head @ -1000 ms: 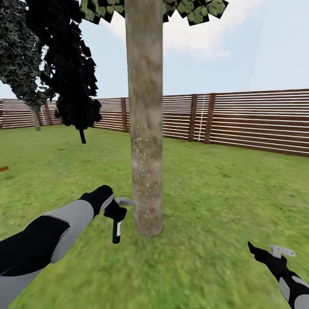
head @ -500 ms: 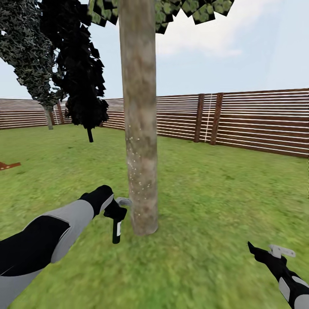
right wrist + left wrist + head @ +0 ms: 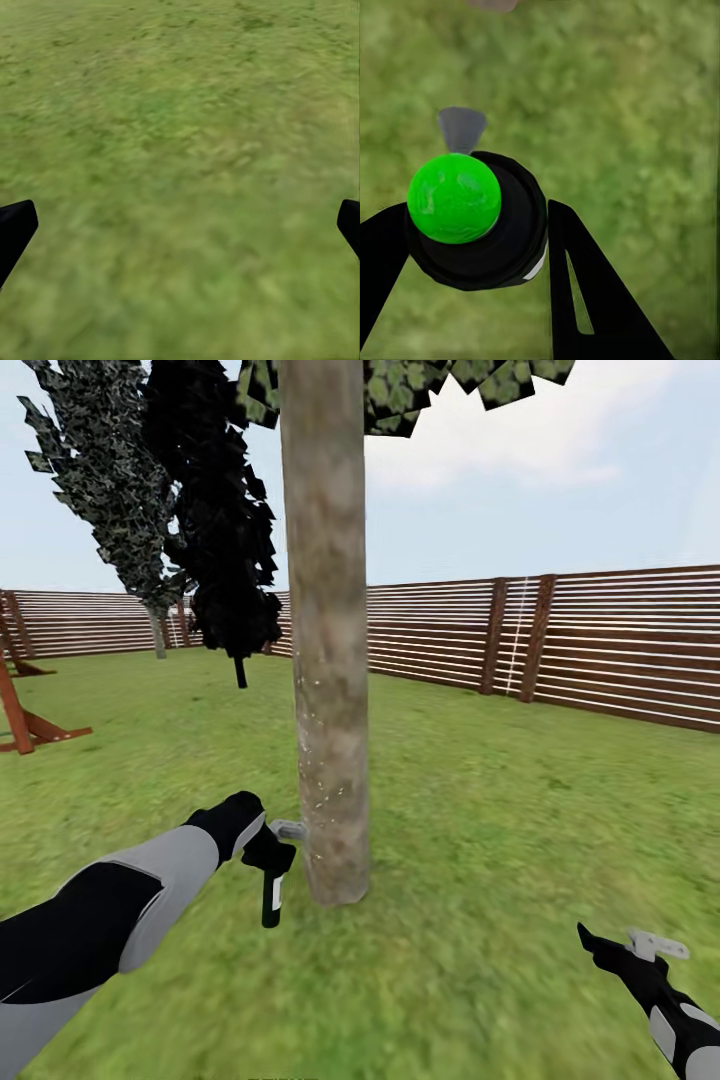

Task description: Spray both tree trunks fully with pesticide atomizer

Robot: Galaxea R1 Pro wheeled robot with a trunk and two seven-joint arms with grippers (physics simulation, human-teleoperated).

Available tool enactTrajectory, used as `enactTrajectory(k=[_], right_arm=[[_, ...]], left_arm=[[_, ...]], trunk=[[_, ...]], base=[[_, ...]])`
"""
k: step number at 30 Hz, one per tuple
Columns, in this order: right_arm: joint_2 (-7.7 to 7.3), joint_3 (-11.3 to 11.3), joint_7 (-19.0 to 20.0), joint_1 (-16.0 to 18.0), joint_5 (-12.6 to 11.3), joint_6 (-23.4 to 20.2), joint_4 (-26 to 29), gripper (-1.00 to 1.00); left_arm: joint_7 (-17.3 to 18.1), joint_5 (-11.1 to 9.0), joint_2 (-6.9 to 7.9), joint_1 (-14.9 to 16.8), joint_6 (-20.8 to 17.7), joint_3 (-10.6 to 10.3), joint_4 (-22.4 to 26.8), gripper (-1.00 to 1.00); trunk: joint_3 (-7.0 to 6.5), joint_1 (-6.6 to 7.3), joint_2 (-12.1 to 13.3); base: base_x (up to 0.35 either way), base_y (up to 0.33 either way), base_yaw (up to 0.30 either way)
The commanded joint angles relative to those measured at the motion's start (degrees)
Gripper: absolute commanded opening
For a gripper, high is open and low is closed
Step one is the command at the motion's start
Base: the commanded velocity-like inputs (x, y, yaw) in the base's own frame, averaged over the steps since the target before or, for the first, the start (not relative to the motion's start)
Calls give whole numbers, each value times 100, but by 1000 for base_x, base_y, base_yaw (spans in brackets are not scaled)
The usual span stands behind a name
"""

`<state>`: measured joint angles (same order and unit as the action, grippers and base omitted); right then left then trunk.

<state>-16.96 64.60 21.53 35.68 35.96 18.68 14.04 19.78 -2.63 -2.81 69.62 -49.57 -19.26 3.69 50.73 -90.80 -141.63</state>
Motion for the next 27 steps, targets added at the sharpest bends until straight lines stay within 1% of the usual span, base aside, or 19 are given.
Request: enactTrajectory(k=[1, 13, 27], right_arm=[[0, 0, 0, 0, 1, 0, 1, 100], [0, 0, 9, 0, 2, -3, -6, 100], [0, 0, 3, 0, -1, -2, -2, 100]], left_arm=[[0, -1, 1, 0, 0, 1, 0, -100], [0, -1, 0, 1, 0, 1, 0, -100], [-1, -1, 1, 1, 0, 1, 0, -100]], trunk=[[0, 0, 0], [0, 0, 0], [0, 0, 0]], base=[[0, -325, 228], [0, -325, 42], [0, -322, 246]])
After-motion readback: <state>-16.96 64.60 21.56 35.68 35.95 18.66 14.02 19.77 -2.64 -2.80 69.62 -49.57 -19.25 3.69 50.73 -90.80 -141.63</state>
